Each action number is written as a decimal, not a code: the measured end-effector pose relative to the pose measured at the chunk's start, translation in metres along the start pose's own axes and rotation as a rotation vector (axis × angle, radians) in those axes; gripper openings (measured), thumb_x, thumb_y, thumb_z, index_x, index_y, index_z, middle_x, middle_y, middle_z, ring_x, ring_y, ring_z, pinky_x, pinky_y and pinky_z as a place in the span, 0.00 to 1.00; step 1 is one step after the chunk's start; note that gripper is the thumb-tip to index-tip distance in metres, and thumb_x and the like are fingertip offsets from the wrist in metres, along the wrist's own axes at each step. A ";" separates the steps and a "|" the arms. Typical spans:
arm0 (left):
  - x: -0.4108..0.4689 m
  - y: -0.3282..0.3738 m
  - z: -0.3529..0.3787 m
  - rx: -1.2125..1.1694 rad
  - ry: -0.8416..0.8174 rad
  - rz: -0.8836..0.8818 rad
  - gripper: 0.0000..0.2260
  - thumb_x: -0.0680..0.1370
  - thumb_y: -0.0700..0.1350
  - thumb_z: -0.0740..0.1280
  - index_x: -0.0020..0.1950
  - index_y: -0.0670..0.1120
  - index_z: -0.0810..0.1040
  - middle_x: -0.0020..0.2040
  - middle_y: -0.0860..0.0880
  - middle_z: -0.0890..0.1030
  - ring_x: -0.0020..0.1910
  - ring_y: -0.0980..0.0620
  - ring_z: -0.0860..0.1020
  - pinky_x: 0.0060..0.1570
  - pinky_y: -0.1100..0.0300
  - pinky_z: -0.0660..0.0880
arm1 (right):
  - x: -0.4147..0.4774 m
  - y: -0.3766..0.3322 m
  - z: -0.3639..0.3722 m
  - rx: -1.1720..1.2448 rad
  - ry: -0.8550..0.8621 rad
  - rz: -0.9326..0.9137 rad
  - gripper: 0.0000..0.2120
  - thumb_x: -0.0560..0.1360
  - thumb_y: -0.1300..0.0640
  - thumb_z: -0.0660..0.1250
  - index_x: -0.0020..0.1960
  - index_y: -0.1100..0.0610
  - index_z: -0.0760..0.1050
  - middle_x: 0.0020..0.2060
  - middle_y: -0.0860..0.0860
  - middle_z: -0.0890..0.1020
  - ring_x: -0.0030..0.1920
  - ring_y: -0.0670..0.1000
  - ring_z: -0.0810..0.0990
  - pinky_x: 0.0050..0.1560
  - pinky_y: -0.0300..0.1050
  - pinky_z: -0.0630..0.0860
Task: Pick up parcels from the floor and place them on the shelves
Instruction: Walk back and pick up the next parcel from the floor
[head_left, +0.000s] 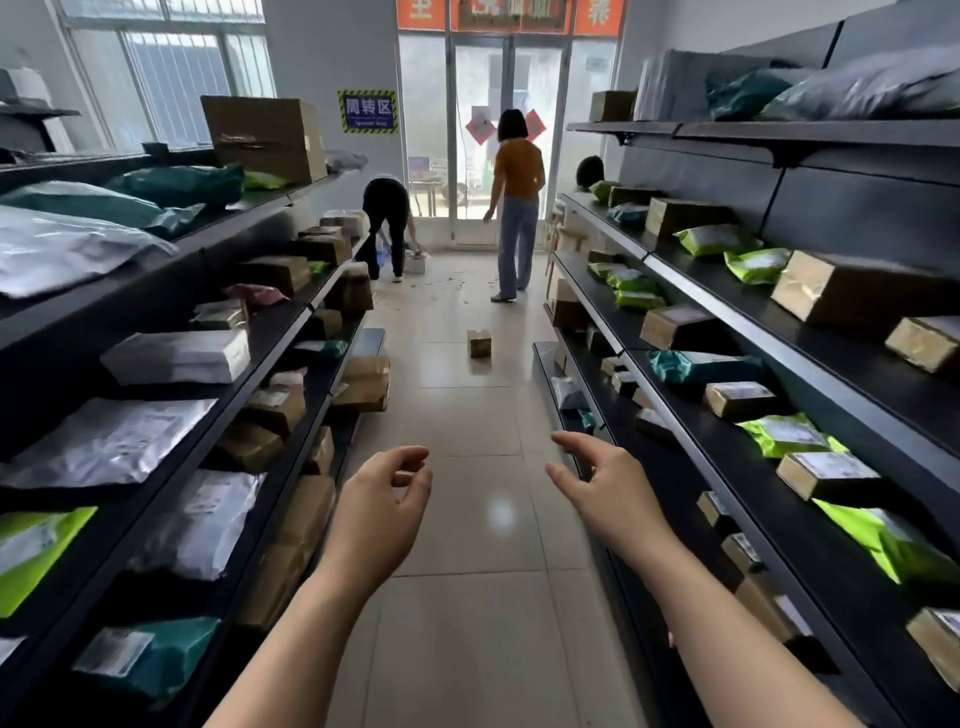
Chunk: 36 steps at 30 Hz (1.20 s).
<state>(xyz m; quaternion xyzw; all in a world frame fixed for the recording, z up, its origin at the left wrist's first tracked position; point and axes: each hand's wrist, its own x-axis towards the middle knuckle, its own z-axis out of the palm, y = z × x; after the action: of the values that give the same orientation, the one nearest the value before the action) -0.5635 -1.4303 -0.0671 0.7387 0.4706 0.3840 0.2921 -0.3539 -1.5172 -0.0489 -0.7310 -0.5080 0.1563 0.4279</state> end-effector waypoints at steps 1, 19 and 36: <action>0.016 -0.006 0.005 0.001 -0.005 -0.003 0.12 0.78 0.45 0.66 0.60 0.48 0.79 0.53 0.53 0.81 0.46 0.60 0.78 0.42 0.72 0.70 | 0.017 0.003 0.005 -0.001 0.002 0.002 0.18 0.75 0.55 0.68 0.64 0.52 0.76 0.60 0.45 0.80 0.63 0.45 0.75 0.64 0.41 0.70; 0.363 -0.038 0.151 -0.046 0.038 -0.028 0.12 0.78 0.46 0.65 0.61 0.49 0.78 0.54 0.54 0.81 0.47 0.65 0.77 0.43 0.73 0.70 | 0.388 0.088 0.030 -0.022 -0.028 -0.038 0.18 0.76 0.55 0.66 0.66 0.52 0.74 0.62 0.46 0.78 0.63 0.45 0.74 0.63 0.41 0.70; 0.676 -0.105 0.234 -0.057 -0.001 -0.041 0.11 0.78 0.45 0.65 0.60 0.47 0.79 0.53 0.53 0.82 0.47 0.62 0.78 0.49 0.63 0.74 | 0.705 0.128 0.093 -0.015 -0.019 0.018 0.18 0.75 0.54 0.67 0.64 0.52 0.75 0.61 0.47 0.79 0.63 0.47 0.75 0.65 0.46 0.71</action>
<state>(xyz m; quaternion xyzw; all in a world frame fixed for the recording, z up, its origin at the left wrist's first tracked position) -0.2387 -0.7839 -0.0782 0.7207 0.4742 0.3907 0.3211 -0.0307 -0.8709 -0.0579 -0.7373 -0.5066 0.1631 0.4161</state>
